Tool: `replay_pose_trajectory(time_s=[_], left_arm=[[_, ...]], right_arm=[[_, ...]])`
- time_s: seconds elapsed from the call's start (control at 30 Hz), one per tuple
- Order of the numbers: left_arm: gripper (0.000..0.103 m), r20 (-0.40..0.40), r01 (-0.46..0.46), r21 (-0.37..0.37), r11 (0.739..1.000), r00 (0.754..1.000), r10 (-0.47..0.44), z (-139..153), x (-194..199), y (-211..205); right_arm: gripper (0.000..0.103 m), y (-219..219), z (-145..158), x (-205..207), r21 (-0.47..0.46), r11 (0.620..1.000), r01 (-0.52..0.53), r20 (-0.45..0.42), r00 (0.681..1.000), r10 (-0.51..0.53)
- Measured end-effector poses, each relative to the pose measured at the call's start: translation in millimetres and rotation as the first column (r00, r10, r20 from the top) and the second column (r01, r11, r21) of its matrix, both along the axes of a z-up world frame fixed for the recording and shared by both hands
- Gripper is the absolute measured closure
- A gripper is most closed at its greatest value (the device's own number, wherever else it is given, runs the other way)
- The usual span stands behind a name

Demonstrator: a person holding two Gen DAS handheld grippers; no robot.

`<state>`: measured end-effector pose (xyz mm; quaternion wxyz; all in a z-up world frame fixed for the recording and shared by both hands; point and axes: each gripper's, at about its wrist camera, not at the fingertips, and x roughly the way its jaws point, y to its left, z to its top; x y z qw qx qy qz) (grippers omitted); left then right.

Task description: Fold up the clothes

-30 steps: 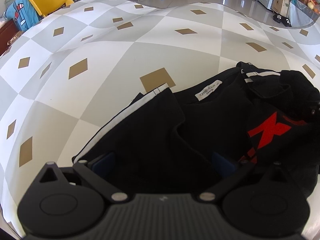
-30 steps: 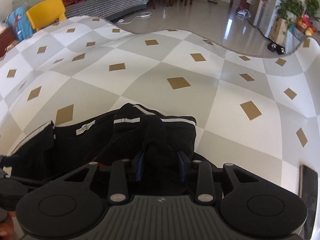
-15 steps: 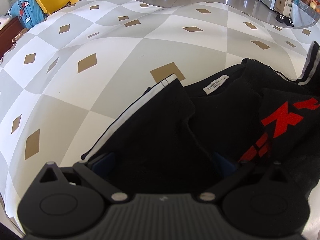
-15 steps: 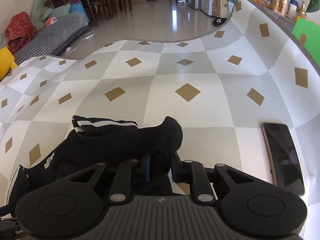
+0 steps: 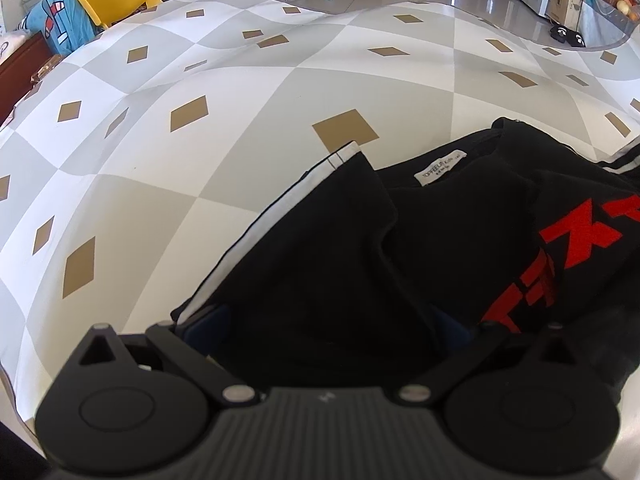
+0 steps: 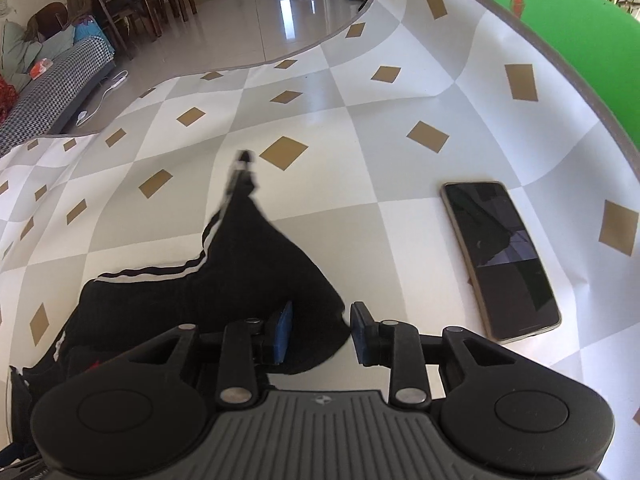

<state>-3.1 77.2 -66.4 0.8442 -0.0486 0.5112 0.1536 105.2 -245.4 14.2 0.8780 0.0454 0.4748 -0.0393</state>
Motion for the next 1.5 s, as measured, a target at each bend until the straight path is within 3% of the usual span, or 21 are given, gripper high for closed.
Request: replay_pose_trajectory(time_s=[0.1,0.23,0.4,0.67,0.77,0.9,1.0,1.13,1.5], left_arm=[[0.0,-0.005,-0.018,0.005,1.0,1.0,0.018,0.3,-3.8,1.8],[0.0,-0.011,-0.037,0.006,0.999,0.999,0.038,1.1,-8.0,3.3],[0.0,-0.011,-0.046,0.005,0.999,0.999,0.046,3.0,-11.2,1.8],[0.0,0.009,-0.045,-0.051,0.998,0.999,0.046,9.0,-17.0,3.1],[0.0,0.011,-0.037,-0.061,0.997,0.999,0.038,9.8,-19.7,4.2],[0.0,0.018,-0.02,-0.071,0.997,1.0,0.022,10.7,-23.1,5.2],[0.0,0.022,-0.01,-0.075,0.997,1.0,0.012,10.6,-25.3,6.2],[0.0,0.023,-0.006,-0.082,0.997,1.0,0.008,11.2,-27.4,9.3],[0.0,0.013,-0.025,-0.081,0.996,1.0,0.026,4.8,-24.4,16.7]], right_arm=[[0.073,-7.1,5.7,-4.9,-0.049,0.999,0.015,0.026,1.0,-0.013],[0.07,-13.8,17.2,-12.5,0.003,1.0,-0.003,0.076,0.997,0.002],[0.069,0.1,20.4,-16.0,0.097,0.987,-0.127,0.107,0.987,0.117],[0.065,36.5,10.3,-13.5,0.149,0.949,-0.277,0.107,0.959,0.263],[0.065,52.8,6.8,-12.9,0.17,0.927,-0.333,0.101,0.942,0.32],[0.064,79.4,3.6,-17.5,0.159,0.883,-0.442,0.118,0.896,0.427],[0.064,98.4,-2.3,-21.5,0.134,0.851,-0.508,0.103,0.861,0.498],[0.064,114.7,-16.5,-22.8,0.081,0.833,-0.547,0.036,0.837,0.546],[0.063,107.8,-36.9,-29.0,0.061,0.833,-0.55,-0.085,0.829,0.553]])
